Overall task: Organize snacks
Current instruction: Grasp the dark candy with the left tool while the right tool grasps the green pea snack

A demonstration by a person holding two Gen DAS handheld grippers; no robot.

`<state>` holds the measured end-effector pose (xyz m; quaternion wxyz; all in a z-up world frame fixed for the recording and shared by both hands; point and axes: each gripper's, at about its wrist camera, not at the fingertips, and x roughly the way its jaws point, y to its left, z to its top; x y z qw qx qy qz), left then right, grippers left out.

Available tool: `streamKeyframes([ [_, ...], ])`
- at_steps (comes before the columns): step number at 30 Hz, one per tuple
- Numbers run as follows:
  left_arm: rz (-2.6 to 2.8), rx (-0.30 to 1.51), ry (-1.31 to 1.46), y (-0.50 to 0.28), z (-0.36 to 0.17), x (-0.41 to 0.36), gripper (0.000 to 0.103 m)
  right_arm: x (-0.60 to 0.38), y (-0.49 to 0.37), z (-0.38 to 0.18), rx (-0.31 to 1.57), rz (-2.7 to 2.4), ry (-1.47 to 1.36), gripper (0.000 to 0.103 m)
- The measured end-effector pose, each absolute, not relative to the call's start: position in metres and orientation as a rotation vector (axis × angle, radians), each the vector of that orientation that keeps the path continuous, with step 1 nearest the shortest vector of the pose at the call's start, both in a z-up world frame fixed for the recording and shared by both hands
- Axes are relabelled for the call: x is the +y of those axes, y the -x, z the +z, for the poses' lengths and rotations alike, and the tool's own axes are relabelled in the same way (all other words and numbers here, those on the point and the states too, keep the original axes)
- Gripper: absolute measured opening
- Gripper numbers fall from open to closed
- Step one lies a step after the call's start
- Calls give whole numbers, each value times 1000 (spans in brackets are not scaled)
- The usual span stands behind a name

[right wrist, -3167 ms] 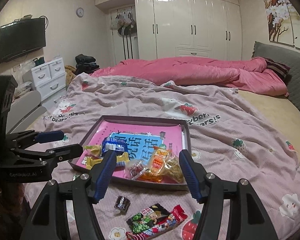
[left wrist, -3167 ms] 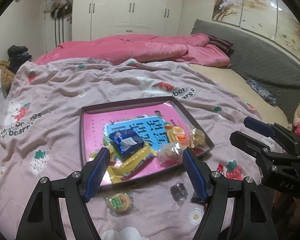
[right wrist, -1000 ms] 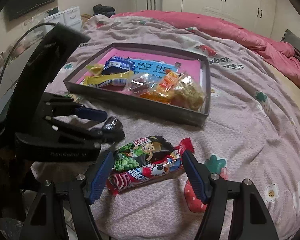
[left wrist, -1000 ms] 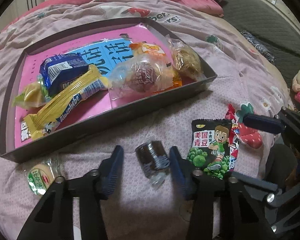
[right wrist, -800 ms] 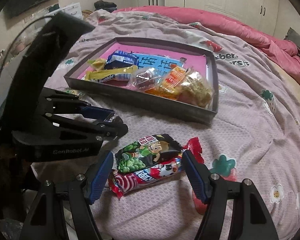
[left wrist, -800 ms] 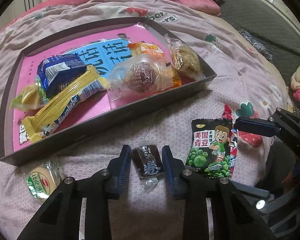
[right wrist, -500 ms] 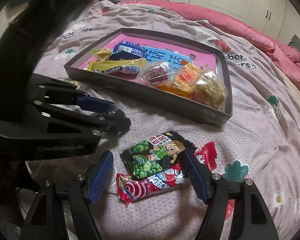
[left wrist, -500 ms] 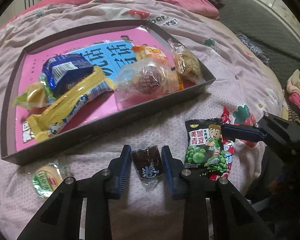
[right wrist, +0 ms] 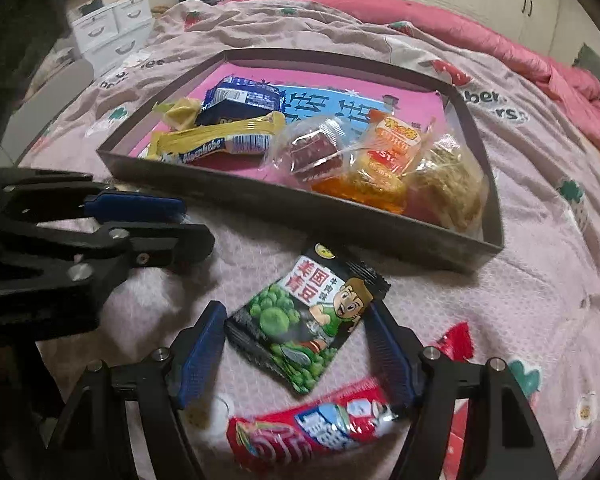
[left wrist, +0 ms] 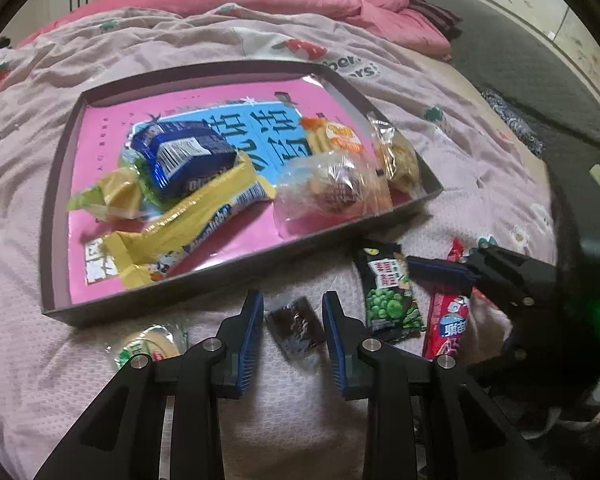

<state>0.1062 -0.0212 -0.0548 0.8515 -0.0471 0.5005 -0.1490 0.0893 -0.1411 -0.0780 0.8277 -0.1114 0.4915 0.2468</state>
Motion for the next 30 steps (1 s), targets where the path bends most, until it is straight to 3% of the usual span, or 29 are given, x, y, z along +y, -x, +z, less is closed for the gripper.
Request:
streamKeyframes([
  [5,-309,1047,111,-106,-52,-16,31,-135,-94,-80,1027,517,248,71],
  [7,-307,1050,117,-106,-53,-15,31,-133,-95,-82,1019,507,266,55],
  [12,-303,1050,133,-107,-52,-10,31,-149,-96,-79,1023,520,200,40],
  [22,-351,1092,195,-106,-60,-17,32,-176,-97,-69,1001,459,112,38],
  [30,-348,1113,161,-114,-71,-31,40,-193,-99,-57,963,444,40,38],
])
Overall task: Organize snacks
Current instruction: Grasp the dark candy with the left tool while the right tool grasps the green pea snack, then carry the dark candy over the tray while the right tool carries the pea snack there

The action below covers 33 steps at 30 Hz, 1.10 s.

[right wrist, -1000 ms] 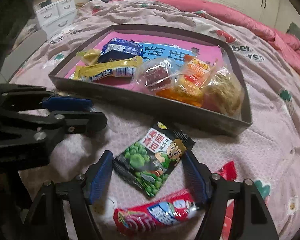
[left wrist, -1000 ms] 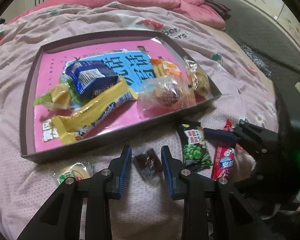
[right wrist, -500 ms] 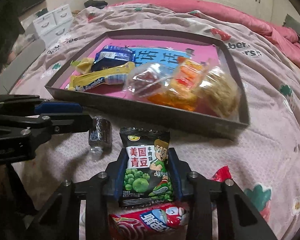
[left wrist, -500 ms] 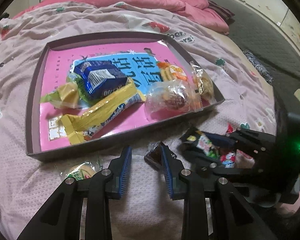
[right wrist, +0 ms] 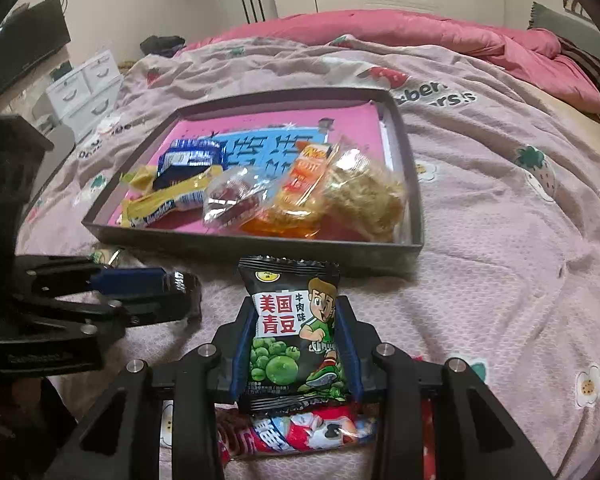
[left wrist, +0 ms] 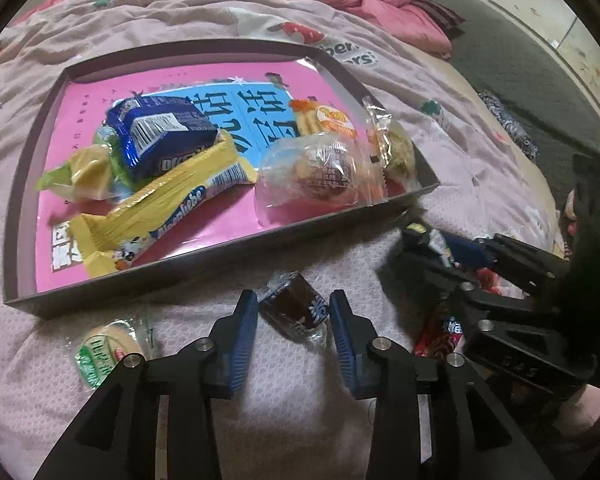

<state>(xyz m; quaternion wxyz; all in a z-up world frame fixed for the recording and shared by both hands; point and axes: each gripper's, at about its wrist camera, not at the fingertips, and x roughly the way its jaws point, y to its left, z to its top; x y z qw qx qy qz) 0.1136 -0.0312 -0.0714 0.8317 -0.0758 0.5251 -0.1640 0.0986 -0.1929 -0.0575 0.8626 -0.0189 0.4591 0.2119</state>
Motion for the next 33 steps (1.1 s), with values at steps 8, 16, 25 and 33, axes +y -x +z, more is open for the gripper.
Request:
streamKeyframes([
  [8,-358,1110,127,-112,-80,-47,28,-197,-99,-52,936,444,16,38],
  [16,-362,1044,155,-102,-56,-29,28,-201,-91,-34,875,458,-6,38],
  [25,-307,955,193,-98,-19,2,28,-201,-87,-12,820,459,-27,38],
  [33,-262,904,206,-100,-2,22,28,-195,-89,6,777,463,-17,38],
])
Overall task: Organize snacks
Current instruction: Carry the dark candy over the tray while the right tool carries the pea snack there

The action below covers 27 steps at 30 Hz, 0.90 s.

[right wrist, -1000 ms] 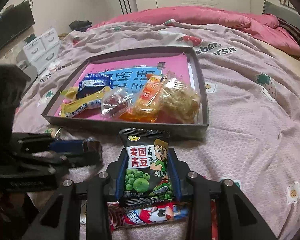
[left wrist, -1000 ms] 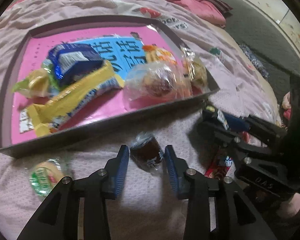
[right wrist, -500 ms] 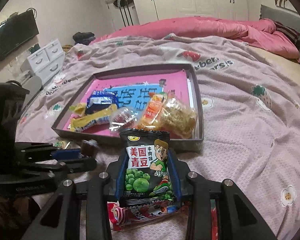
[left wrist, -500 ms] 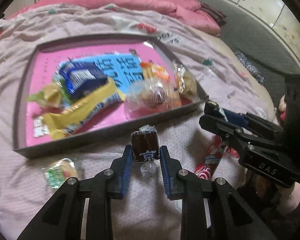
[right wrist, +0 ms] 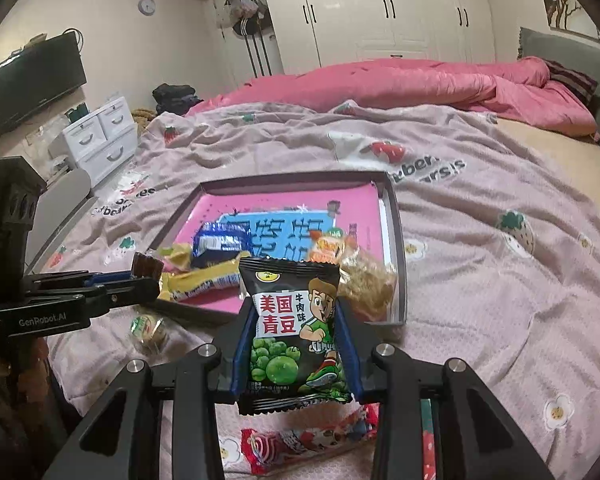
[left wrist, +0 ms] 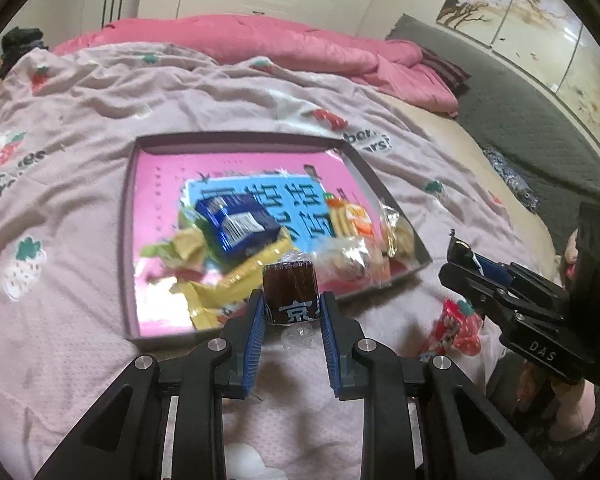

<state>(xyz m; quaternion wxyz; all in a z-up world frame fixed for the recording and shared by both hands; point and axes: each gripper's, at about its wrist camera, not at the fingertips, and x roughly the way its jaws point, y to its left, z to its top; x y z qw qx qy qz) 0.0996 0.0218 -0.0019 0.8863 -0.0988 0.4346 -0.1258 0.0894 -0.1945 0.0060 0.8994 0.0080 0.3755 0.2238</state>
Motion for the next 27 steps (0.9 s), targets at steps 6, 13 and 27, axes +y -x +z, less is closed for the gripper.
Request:
streamKeyframes([
  [6,-248,888,206,-106,5,25,28,-194,-95,20,742,456,-30,38],
  [13,-245,876,207,-115,9,22,28,-196,-103,33,699,449,-41,38],
  [27,-246,838,213,-133,22,16,28,-174,-117,39,678,483,-3,38],
])
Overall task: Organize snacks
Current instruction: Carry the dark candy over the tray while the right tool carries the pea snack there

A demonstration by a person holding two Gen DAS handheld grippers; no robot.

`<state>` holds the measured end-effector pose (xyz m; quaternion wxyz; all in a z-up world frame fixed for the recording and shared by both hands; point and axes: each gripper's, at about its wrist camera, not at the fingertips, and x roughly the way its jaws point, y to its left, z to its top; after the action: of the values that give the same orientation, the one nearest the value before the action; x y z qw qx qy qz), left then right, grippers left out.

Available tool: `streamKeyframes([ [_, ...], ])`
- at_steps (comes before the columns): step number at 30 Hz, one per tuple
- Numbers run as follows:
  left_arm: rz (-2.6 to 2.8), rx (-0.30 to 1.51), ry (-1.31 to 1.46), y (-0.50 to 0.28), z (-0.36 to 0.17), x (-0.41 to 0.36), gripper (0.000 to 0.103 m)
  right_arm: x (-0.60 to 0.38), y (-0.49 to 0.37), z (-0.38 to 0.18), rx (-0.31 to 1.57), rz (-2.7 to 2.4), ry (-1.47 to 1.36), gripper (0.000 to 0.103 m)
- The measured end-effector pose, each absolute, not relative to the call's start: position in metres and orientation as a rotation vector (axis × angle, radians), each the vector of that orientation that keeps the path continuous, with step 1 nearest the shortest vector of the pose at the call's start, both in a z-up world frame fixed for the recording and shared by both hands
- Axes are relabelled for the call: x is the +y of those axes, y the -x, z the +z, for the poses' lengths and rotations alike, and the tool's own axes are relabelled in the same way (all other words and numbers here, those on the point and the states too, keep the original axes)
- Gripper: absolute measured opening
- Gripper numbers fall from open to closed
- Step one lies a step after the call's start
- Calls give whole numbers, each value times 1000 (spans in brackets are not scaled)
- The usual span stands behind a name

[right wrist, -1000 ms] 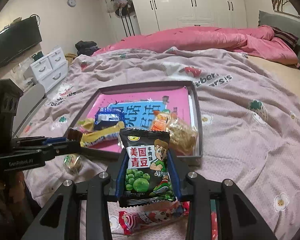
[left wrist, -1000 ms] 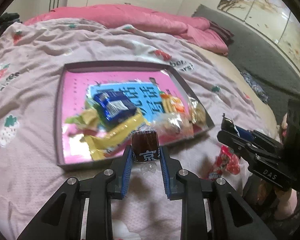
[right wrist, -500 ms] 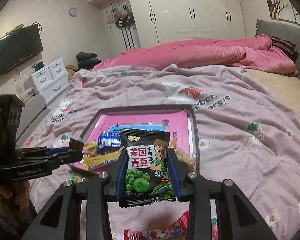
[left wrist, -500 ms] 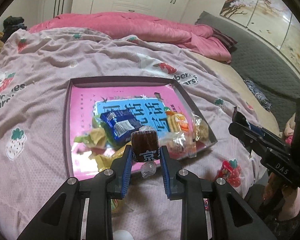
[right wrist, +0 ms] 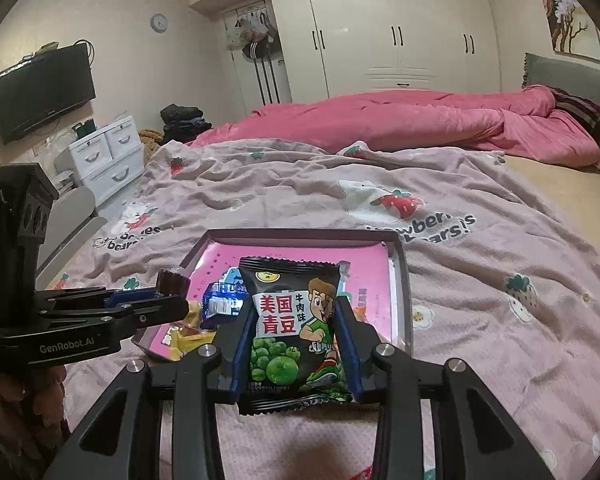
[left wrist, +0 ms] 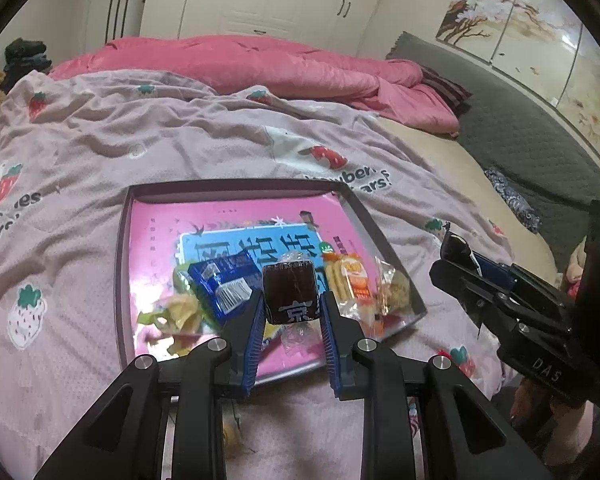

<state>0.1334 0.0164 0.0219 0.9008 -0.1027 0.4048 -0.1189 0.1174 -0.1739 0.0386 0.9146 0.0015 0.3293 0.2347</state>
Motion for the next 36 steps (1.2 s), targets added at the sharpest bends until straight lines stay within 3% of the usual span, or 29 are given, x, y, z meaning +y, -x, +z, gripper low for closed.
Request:
streamKeyframes([
  [36,-302,957,172,-165,-37,3,28,-155,-172,-15,793,458,2,38],
])
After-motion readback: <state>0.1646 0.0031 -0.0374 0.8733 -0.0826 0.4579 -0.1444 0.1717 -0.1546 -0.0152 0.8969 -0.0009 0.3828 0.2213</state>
